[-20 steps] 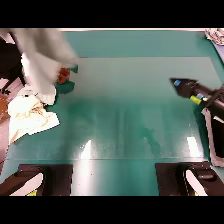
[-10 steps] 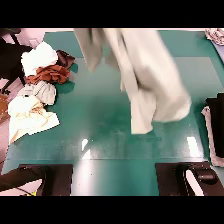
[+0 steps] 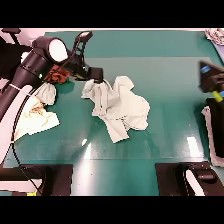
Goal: Fold the shirts.
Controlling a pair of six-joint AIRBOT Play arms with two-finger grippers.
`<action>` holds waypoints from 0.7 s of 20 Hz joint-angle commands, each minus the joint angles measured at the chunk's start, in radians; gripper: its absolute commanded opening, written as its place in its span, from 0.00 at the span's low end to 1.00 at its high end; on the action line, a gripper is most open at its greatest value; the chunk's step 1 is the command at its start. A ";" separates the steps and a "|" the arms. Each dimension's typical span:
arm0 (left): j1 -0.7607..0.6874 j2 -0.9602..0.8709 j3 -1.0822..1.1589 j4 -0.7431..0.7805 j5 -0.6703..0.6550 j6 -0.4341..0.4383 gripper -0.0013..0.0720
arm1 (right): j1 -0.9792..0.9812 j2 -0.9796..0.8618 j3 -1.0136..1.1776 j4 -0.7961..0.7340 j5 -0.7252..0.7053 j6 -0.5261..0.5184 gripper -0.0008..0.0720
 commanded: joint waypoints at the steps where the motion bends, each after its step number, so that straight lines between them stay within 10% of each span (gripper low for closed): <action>1: 0.021 0.009 -0.025 0.343 -0.023 -0.118 0.93 | 0.000 -0.105 0.000 -0.181 0.296 0.259 0.27; 6: 0.137 0.076 -0.004 0.304 -0.096 -0.094 0.92 | 0.000 -0.274 0.000 -0.307 0.527 0.352 0.30; 14: 0.124 0.111 -0.084 -0.111 -0.090 0.215 0.92 | 0.000 -0.350 0.000 -0.305 0.560 0.352 0.30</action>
